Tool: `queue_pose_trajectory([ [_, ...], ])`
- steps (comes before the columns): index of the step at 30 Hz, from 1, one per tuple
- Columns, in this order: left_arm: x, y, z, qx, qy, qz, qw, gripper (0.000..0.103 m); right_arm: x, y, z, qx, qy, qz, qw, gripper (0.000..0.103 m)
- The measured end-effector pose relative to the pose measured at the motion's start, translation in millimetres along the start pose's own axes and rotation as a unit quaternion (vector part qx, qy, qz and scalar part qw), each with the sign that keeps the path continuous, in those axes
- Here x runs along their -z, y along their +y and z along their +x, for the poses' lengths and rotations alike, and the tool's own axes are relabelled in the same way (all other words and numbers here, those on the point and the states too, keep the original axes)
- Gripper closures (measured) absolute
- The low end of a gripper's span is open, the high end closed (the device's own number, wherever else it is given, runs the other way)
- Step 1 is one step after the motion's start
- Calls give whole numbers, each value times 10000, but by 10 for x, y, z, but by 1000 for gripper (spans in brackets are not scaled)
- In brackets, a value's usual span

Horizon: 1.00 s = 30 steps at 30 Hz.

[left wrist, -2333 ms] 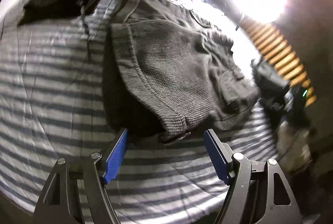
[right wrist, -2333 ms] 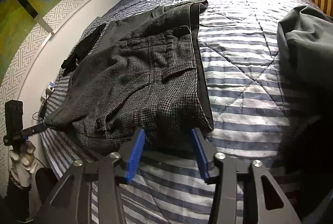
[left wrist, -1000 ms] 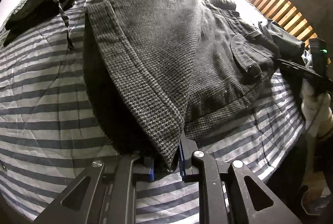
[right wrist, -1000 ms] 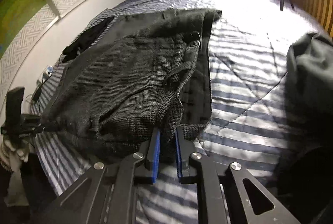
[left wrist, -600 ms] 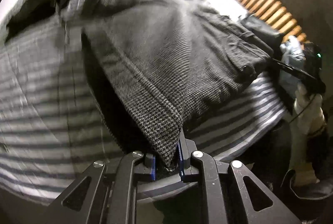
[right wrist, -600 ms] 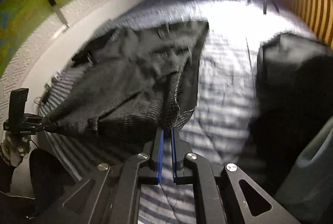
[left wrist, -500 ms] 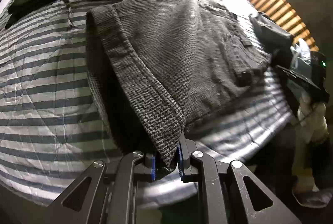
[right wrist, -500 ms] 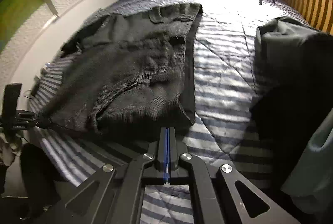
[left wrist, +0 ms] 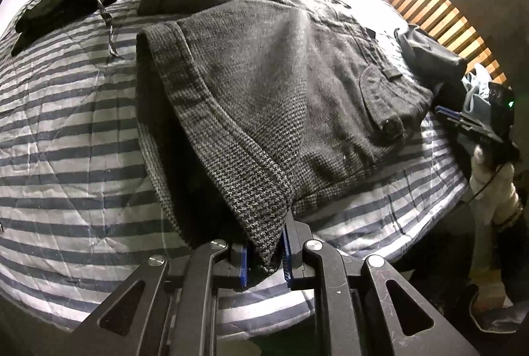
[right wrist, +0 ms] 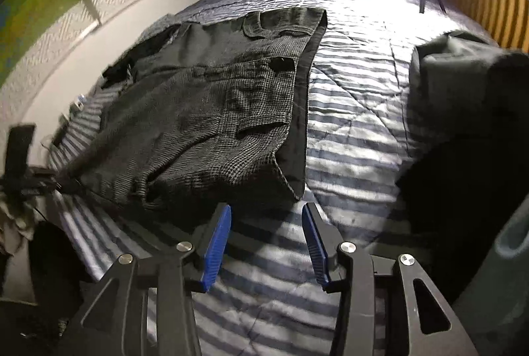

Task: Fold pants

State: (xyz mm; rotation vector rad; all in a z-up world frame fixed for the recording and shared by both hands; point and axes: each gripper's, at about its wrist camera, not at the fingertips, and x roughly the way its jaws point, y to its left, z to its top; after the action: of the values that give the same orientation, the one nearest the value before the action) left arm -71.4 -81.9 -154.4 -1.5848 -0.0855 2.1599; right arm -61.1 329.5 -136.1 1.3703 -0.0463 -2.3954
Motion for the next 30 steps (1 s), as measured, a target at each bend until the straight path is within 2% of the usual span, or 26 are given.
queue_pose_trajectory([
  [5,-79,-35,-54,6,-106,16,9999,88,-83,64,162,75,-40,-333,9994,62],
  [6,-90,-38,-73,15,-135,5,9999,89,-92,80,181,47,-56,-385,9992,65],
  [7,-103,-52,-81,24,-159,-4,9999,89,-102,103,212,28,10,-452,9990,73],
  [8,-120,-62,-105,20,-199,-10,9998,89,-107,120,237,-14,74,-496,9987,88],
  [11,-186,-94,-199,30,-370,-53,9993,90,-128,146,221,-22,20,-475,9989,90],
  [15,-389,-96,-441,97,-696,-103,9975,91,-264,117,-43,-337,-410,-103,9985,91],
  [19,-805,-51,-735,124,-1049,-129,9943,91,-582,66,-322,-546,-925,171,9941,91],
  [23,-1501,69,-1030,91,-1491,-197,9886,91,-1094,14,-464,-629,-1340,438,9880,91],
  [26,-2062,203,-1106,24,-1681,-243,9855,91,-1552,-68,-409,-643,-1519,649,9842,91],
  [30,-2801,416,-970,-94,-1718,-438,9841,91,-2132,-163,-154,-609,-1568,932,9813,91],
])
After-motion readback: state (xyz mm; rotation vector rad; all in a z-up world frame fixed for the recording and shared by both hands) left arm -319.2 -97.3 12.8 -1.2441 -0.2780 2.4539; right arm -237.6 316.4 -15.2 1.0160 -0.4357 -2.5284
